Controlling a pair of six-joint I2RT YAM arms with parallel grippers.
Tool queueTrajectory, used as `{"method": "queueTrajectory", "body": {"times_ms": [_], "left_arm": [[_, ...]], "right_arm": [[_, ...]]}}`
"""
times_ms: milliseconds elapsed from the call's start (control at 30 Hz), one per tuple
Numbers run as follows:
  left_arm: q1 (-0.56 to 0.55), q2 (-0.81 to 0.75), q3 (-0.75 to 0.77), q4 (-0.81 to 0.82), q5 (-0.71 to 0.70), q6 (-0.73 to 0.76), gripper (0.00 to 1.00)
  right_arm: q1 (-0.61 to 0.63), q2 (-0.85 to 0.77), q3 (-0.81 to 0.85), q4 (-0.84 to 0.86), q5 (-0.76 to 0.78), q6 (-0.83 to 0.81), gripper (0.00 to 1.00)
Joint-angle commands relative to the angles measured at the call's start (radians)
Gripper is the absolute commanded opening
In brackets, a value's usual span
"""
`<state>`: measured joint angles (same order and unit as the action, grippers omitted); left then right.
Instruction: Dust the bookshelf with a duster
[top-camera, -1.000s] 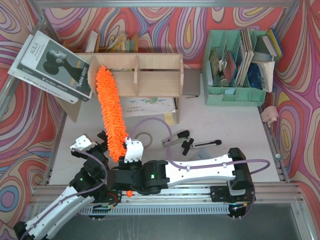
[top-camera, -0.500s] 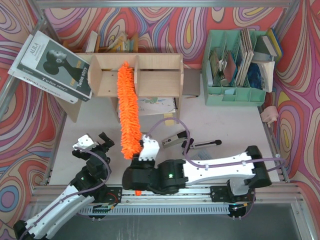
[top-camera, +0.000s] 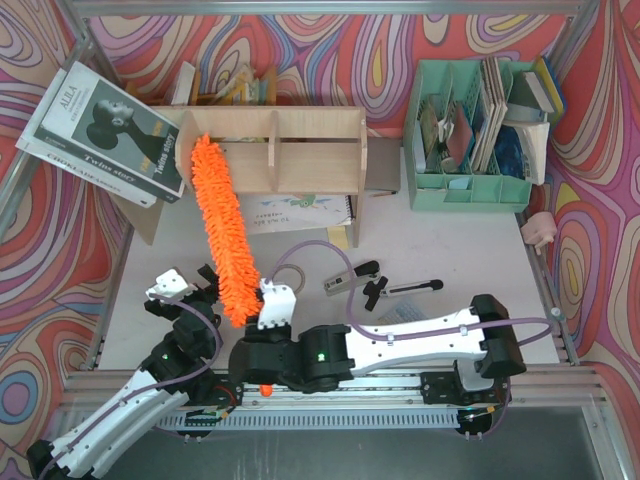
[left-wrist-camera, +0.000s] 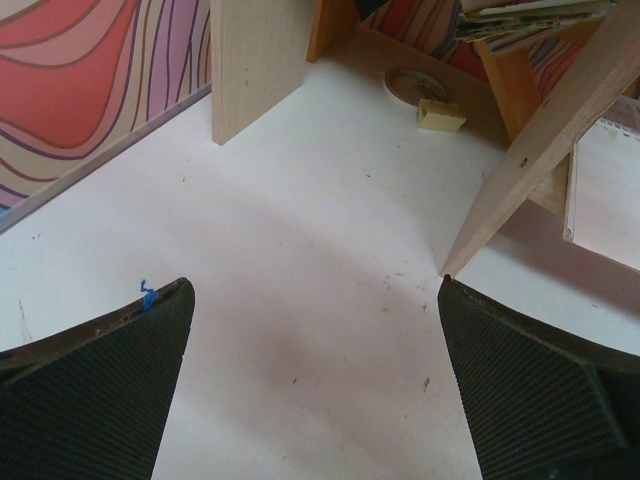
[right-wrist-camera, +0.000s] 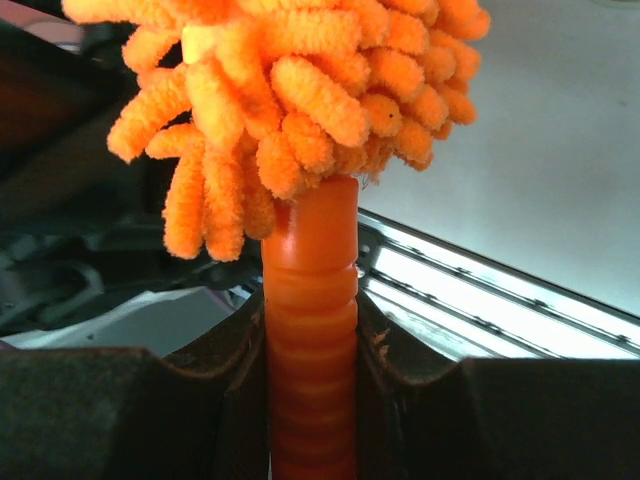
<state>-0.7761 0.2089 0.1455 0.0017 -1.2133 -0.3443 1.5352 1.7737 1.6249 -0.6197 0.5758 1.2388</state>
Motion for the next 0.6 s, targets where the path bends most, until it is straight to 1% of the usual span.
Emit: {"method": "queueTrajectory", "body": {"times_ms": [0,67,167,267,433,567], "left_arm": [[0.003,-0.005,-0.006,0.002,-0.018,-0.012,0.98],[0.003,-0.005,-0.006,0.002,-0.020,-0.013,0.98],[0.003,-0.005,-0.006,0.002,-0.020,-0.015,0.99],[0.003,-0.004,-0.007,0.002,-0.020,-0.015,0.98],[0.003,-0.006,-0.007,0.001,-0.021,-0.016,0.98],[0.003,-0.006,-0.006,0.001,-0.019,-0.016,0.98]], "right_arm": [[0.005,-0.115,-0.100,-0.010,0.075,0.130,0.00],[0.009,-0.119,-0.107,-0.029,0.087,0.161,0.00],[0.020,-0.090,-0.065,-0.055,0.103,0.158,0.00],[0.027,-0.045,-0.002,-0.047,0.093,0.089,0.00],[0.029,-0.010,0.036,0.073,0.025,-0.085,0.00],[0.035,-0.010,0.041,0.112,0.021,-0.134,0.00]]}}
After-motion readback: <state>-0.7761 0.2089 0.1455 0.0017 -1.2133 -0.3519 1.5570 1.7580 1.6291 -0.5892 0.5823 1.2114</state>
